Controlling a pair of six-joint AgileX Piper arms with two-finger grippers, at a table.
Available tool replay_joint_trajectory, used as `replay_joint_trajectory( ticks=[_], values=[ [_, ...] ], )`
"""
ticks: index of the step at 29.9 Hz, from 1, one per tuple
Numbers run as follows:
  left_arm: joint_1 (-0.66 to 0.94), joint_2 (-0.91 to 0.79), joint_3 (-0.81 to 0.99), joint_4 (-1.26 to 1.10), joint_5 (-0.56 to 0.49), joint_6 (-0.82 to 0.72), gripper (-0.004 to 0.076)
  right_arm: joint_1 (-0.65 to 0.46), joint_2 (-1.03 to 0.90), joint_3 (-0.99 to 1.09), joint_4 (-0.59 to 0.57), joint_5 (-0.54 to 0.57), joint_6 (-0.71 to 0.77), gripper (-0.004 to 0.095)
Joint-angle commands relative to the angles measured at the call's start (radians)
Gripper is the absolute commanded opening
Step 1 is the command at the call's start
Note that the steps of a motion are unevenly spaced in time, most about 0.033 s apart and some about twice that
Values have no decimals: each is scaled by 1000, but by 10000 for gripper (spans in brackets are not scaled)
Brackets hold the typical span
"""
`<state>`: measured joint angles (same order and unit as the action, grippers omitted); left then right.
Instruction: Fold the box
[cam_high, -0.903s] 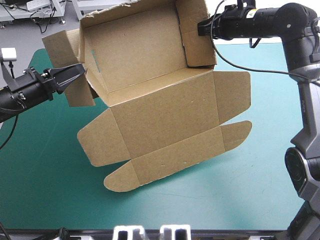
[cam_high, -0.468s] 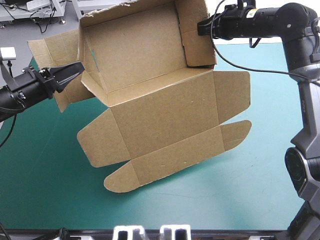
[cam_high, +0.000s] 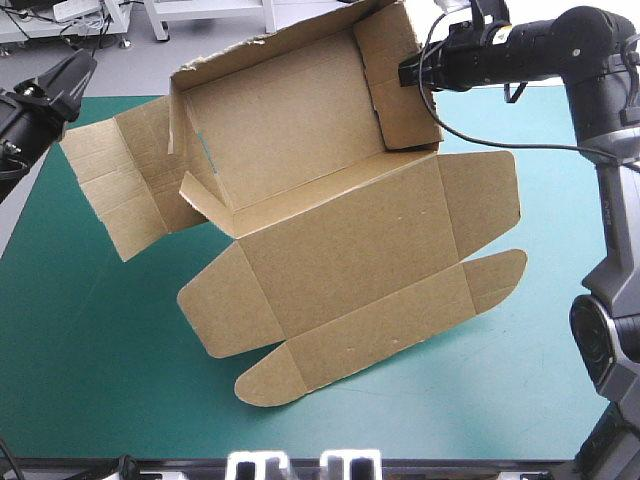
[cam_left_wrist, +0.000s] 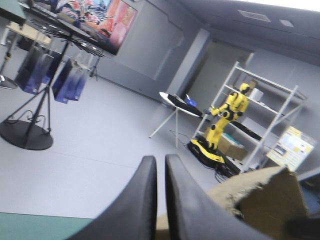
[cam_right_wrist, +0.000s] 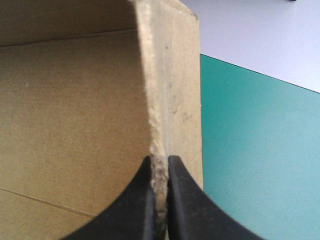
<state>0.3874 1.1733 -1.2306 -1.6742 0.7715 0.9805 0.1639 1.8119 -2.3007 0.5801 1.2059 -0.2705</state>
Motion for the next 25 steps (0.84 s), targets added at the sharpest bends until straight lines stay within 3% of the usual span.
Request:
replay_joint_trajectory(
  ticks=[1,9,14,20,25],
  values=[
    [-6,19,-36,-134,-76,44,-1,0,-70,-29,57,-68,8,-7],
    [-4,129,-49,-134,-201,66,-10,0,-125,-30,17,-60,6,-7],
    [38,166,-49,-131,-206,131,-10,0,-153,-30,-37,-35,8,-7],
    [174,195,-49,-98,-80,92,-10,0,-180,-30,-80,-30,27,-7],
    [234,242,-49,2,103,-11,-10,0,-189,-30,20,-80,27,-7]
  ],
)
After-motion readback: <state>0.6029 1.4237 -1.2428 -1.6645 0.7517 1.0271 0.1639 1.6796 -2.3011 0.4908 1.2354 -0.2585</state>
